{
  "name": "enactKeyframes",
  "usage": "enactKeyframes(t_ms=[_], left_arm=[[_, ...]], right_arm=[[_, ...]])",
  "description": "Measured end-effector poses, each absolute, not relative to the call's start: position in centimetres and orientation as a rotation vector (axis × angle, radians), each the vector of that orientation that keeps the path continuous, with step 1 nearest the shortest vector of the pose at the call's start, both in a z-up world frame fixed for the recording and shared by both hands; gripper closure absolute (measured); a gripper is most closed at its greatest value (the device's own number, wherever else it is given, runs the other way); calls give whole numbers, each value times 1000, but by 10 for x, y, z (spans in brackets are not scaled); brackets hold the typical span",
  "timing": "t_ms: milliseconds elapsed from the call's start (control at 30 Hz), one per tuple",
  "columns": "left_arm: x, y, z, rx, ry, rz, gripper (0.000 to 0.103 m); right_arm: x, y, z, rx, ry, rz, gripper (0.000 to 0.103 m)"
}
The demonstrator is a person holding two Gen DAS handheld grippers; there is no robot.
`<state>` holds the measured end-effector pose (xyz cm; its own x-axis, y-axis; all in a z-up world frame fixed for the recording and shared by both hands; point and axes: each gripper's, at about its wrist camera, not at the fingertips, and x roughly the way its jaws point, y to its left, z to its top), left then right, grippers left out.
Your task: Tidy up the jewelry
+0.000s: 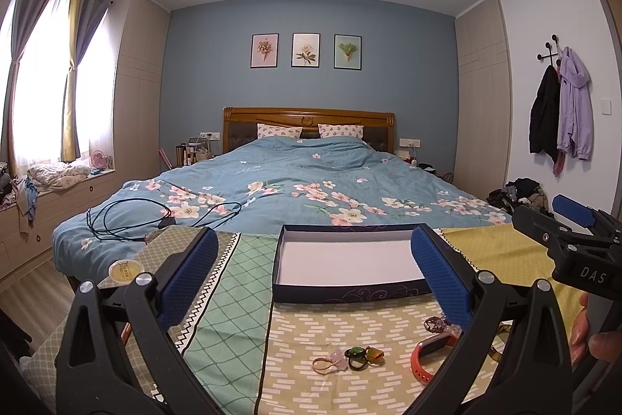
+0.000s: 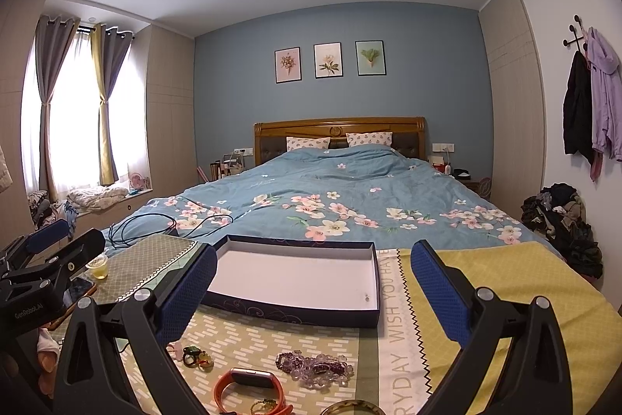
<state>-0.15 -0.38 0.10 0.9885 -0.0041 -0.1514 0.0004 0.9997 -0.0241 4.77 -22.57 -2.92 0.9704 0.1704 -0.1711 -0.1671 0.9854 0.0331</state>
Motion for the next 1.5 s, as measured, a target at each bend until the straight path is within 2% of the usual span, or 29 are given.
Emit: enactKeyframes(t_ms=[567, 900, 1367, 1500], left_arm=[[2, -7, -3, -19, 167, -11, 5], [14, -18, -14, 1, 235, -70, 5], [52, -41, -49, 42, 428, -206, 5], [63, -55, -67, 61, 510, -287, 6]], right_arm=[[50, -229, -30, 27, 183, 167, 7], [54, -238, -35, 41, 228, 161, 7], [76, -273, -64, -14, 475, 164, 7], [79, -285, -77, -30, 556, 159, 14]])
